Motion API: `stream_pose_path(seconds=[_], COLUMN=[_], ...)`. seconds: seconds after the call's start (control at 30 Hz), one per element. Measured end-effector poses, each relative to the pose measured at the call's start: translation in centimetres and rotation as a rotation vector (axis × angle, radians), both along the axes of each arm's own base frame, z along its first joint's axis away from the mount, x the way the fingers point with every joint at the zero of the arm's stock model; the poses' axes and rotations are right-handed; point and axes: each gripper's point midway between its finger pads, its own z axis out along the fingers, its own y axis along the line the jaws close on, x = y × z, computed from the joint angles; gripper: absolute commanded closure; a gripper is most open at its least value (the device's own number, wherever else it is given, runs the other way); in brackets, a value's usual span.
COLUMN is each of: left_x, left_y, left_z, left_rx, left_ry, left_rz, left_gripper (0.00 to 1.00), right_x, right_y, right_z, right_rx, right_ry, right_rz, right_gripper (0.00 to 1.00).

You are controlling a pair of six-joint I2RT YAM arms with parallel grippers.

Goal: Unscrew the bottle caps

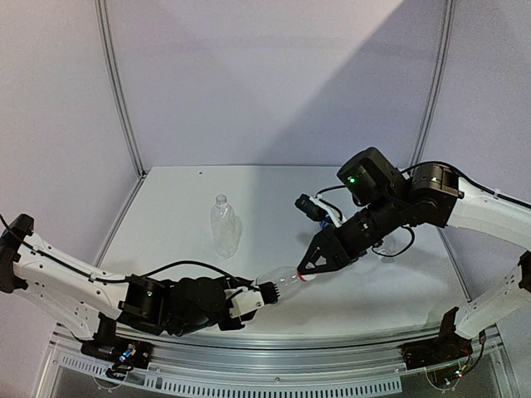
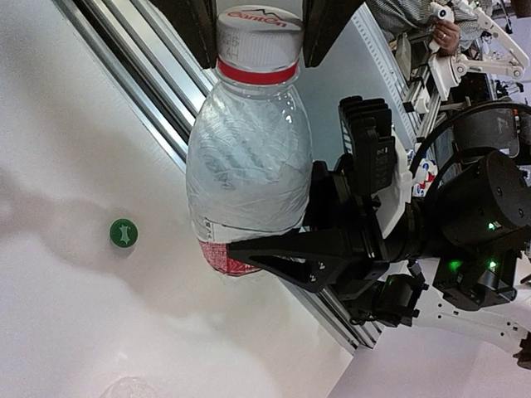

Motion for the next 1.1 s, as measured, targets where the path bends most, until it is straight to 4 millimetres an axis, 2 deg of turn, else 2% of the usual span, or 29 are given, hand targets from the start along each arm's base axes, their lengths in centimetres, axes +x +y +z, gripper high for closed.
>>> stream_pose_path(seconds=[0.07,0.17,0.3,0.43,0.6,0.7,0.9,0.97,1.1], left_x=[0.0,-0.2,-0.2,-0.3,-1.1,-1.5,-1.5,-1.4,-1.4], left_y=[0.0,-0.2,-0.2,0.0,0.1,0.2,0.5,0.7,0.7], left_z=[0.0,0.1,0.1,-0.4,-1.3,-1.7,-2.0,-2.1,-2.0], left_rx=[0.000,-0.004,-0.005,0.016,0.057,0.078,0.093,0.099,0.086], left_ry=[0.002,0.007,0.013,0.022,0.040,0.052,0.057,0.059,0.068], left_rz=[-0.003,-0.011,-0.012,-0.012,-0.056,-0.072,-0.070,-0.067,-0.056], left_gripper=[0.99,1.00,1.00,1.00,1.00,1.00,1.00,1.00,1.00], right_x=[-0.1,-0.3,-0.6,-1.7,-4.1,-4.1,-3.3,-3.2,-2.8], right_y=[-0.1,-0.2,0.6,1.9,1.3,0.8,0.5,0.5,0.8], right_z=[-0.1,0.0,0.5,0.6,-1.3,-2.3,-3.2,-3.3,-2.4], right_rx=[-0.007,-0.025,-0.094,-0.186,-0.279,-0.332,-0.455,-0.507,-0.562], right_ry=[-0.007,-0.041,-0.176,-0.432,-0.765,-0.948,-1.319,-1.432,-1.551], right_rz=[0.009,0.047,0.139,0.320,0.648,0.793,0.975,1.025,1.065], right_gripper=[1.00,1.00,1.00,1.00,0.99,0.98,0.85,0.75,0.54])
